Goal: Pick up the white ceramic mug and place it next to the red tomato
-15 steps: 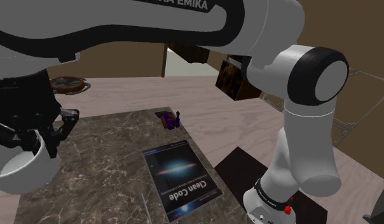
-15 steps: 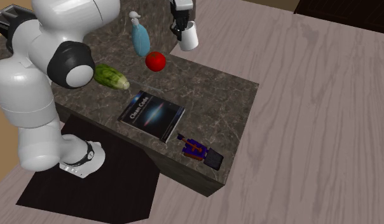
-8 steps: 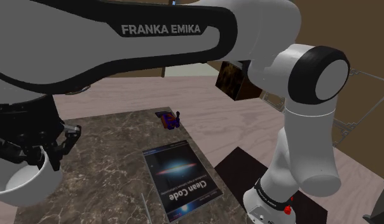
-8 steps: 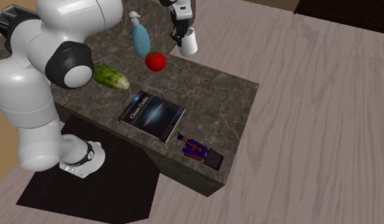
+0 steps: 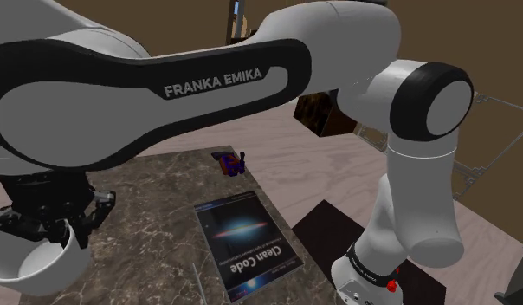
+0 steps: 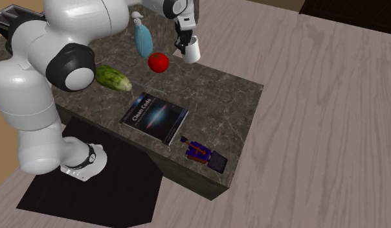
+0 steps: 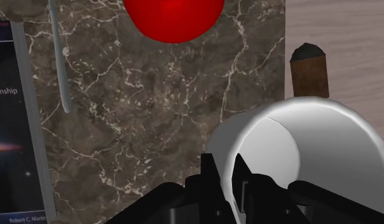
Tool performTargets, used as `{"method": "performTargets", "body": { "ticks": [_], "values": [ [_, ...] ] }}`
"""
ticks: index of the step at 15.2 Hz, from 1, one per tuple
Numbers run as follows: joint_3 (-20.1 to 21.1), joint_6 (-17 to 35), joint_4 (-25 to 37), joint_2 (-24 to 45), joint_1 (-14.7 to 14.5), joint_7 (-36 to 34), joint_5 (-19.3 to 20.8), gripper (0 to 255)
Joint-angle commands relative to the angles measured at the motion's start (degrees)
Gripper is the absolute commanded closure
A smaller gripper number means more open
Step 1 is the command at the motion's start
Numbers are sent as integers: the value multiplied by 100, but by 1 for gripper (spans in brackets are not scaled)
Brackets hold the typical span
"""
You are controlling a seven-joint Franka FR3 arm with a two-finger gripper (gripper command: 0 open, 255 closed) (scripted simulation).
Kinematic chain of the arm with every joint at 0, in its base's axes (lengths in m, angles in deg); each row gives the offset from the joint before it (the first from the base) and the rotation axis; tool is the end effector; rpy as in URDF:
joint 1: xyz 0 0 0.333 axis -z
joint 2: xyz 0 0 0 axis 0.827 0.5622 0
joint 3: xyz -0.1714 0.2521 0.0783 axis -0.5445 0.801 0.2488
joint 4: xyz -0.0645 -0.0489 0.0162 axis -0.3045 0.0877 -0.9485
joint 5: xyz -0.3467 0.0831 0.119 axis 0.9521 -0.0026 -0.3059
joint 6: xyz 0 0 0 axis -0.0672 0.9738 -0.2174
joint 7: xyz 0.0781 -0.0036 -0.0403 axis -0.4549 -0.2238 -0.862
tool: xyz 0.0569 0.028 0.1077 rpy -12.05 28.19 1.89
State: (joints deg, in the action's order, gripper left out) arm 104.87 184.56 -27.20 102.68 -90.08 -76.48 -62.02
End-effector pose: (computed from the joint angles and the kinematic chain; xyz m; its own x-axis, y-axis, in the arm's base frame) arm 0.3845 0.5475 0.4379 0.9403 -0.3378 -0.0408 -0.3380 -0.9412 0.0033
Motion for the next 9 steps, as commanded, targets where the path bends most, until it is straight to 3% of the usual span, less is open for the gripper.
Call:
{"method": "performTargets", "body": {
  "ticks": [1,9],
  "values": [
    [-10,139,-98,38,1,-10,19,255],
    [-51,689,-537,163,19,-47,87,255]
  ]
}}
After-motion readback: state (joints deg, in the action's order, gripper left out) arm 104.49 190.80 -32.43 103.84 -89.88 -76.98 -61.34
